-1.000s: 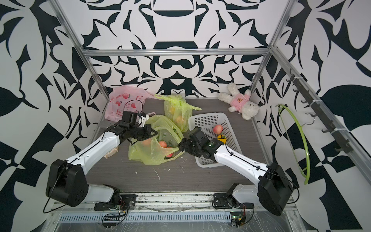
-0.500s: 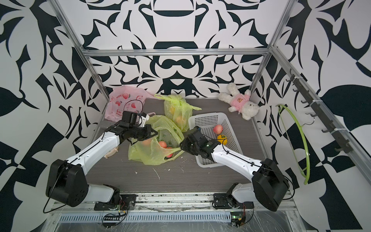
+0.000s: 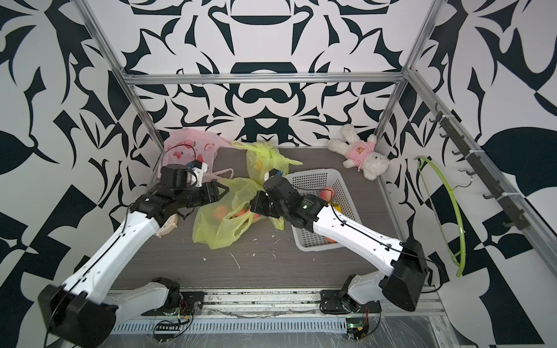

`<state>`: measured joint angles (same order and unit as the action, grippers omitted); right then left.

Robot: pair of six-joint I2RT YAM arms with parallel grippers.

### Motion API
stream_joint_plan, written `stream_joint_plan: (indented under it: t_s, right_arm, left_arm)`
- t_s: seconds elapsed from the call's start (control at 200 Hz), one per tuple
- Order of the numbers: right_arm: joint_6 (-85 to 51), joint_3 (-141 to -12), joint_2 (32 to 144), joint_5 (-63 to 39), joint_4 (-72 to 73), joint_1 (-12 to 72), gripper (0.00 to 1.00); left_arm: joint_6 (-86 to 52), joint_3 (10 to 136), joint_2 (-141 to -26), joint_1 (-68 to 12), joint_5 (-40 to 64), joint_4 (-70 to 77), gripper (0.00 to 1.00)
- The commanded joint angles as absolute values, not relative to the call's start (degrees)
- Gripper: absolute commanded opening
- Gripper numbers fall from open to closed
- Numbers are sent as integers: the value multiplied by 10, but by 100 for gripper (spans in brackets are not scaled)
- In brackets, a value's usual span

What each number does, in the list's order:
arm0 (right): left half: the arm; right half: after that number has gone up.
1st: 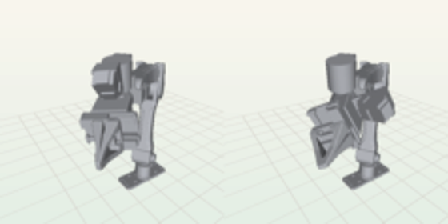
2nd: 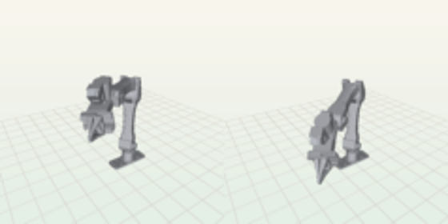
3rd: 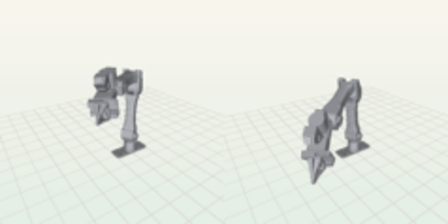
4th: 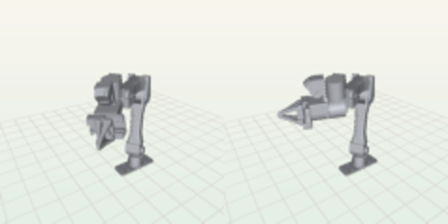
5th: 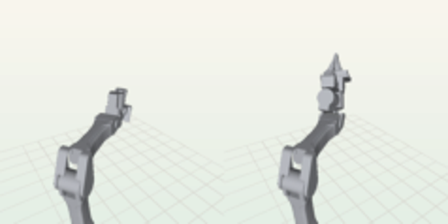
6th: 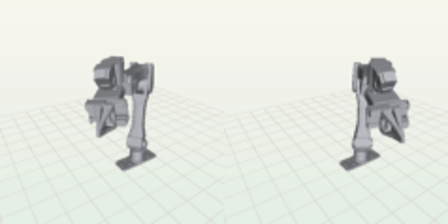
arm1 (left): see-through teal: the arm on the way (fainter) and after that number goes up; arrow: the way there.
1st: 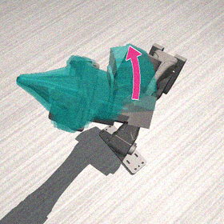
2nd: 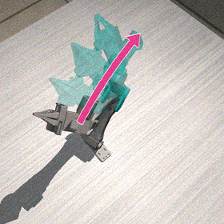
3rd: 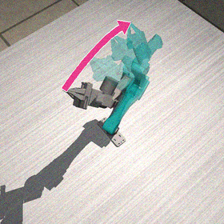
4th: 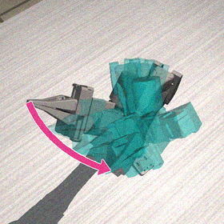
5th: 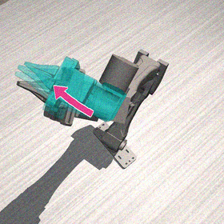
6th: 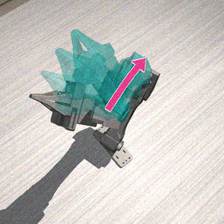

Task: Place the peach into a plastic bag & tie a knot
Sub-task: Adjust the plastic bag at the center of the board.

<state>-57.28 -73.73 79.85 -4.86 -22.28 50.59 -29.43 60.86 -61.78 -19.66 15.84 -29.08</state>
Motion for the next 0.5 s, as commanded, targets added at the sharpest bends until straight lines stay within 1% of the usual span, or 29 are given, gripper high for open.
stream_joint_plan:
  t_s: [0.0, 0.12, 0.21, 0.34, 0.495]
  right_arm:
    - [-542, -820, 832, -45, -272, 517, 0]
    - [-531, -900, 874, -48, -290, 527, 0]
    - [-525, -946, 904, -53, -299, 531, 0]
    - [-527, -982, 934, -58, -301, 533, 0]
    - [-539, -1005, 957, -65, -288, 534, 0]
  left_arm:
    - [-244, 603, -540, -210, 82, -293, 66]
    - [-191, 564, -453, -258, 23, -246, 72]
    - [-150, 543, -420, -301, -17, -229, 74]
    - [-125, 526, -423, -359, -66, -222, 74]
    - [-101, 495, -441, -438, -193, -169, 74]
